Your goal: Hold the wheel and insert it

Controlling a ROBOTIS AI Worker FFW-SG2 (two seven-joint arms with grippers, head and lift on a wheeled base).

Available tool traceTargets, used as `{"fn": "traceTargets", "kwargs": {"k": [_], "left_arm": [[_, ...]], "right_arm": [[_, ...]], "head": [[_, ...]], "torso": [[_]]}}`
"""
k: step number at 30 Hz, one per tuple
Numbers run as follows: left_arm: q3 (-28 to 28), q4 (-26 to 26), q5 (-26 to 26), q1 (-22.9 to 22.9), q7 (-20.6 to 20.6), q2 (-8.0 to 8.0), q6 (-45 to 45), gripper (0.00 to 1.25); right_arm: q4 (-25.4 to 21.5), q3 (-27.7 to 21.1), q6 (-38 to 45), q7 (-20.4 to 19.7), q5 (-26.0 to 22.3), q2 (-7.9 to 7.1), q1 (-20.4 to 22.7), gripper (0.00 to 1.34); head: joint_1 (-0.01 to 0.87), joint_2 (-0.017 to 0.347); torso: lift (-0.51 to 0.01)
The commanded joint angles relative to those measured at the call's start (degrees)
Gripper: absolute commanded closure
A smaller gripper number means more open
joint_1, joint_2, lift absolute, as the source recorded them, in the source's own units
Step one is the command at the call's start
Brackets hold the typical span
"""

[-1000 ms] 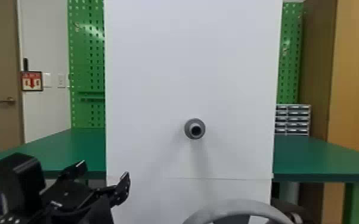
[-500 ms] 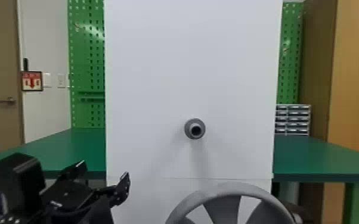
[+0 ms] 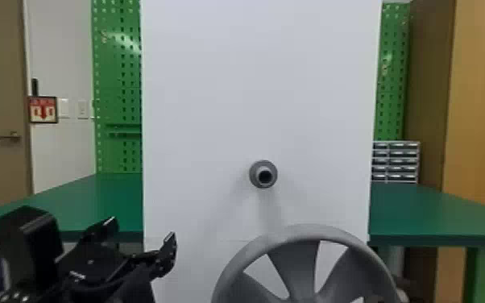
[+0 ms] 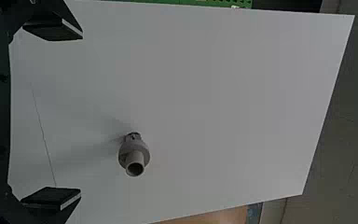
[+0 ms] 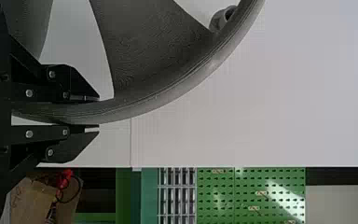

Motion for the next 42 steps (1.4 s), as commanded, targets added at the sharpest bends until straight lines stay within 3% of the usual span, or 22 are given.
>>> {"fn": "traceTargets", "kwargs": {"k": [1,22,42], "left_arm": [[-0.07,0.13,-0.03,0.0,0.0,-0.03,0.0,0.1],[-0.6,0.48,-0.11,-0.44,0.0,-0.03,0.0,0.1],[-0.95,0.48,-0.29,-0.44,0.0,-0.03,0.0,0.1]], "right_arm": [[-1.15,0.14,3.11,0.0,-0.47,-0.12,-1.58,1.06],[-3.87,1.37,15.76,0.0,-1.87,-0.21,-10.63,1.06],[-4.31,2.16,20.77,0.0,-0.73,-0.47,-17.13,1.06]], "head": [[0.097,0.015],[0.097,0.015],[0.097,0.015]], "torso": [[-0.442],[-0.442],[-0.442]]}}
